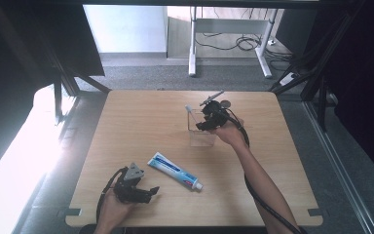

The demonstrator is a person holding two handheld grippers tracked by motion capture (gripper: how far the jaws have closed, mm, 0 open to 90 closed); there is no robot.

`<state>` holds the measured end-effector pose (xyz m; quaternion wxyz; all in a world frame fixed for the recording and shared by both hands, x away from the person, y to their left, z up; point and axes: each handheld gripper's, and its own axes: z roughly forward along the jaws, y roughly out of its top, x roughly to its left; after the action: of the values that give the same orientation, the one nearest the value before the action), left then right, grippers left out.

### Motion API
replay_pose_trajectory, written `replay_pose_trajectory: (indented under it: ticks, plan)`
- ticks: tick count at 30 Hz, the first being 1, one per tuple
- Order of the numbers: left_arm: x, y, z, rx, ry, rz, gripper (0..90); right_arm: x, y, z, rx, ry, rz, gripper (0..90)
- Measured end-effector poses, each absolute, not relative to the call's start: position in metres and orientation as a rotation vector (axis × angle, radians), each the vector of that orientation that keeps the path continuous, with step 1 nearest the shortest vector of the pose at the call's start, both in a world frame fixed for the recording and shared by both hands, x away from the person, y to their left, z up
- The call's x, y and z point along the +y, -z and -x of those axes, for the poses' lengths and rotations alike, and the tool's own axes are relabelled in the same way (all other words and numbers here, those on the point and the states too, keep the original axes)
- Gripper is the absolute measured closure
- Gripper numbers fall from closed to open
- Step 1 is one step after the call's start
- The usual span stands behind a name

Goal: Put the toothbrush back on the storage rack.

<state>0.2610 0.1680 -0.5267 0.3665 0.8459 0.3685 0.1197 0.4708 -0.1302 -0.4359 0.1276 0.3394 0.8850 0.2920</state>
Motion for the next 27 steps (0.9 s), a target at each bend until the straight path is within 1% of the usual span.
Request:
replay_pose_trajectory:
  ticks: [6,10,12,19,27]
  plan:
    - [0.167,0.527,-0.261,0.942,-0.307,-2.177,14.0,-0.135,0.43,-0.465,2.575,-0.893,-0.968,39.6]
    - [0.167,0.527,-0.261,0.942,-0.306,-2.177,14.0,-0.138,0.425,-0.461,2.56,-0.93,-0.97,31.3]
    - [0.166,0.527,-0.261,0.942,-0.304,-2.177,14.0,-0.139,0.423,-0.459,2.558,-0.928,-0.958,29.1]
    - [0.165,0.527,-0.262,0.941,-0.3,-2.175,14.0,-0.143,0.418,-0.45,2.539,-0.953,-0.91,15.7]
    - [0.165,0.528,-0.262,0.941,-0.296,-2.17,14.0,-0.149,0.414,-0.439,2.543,-0.981,-0.896,10.8]
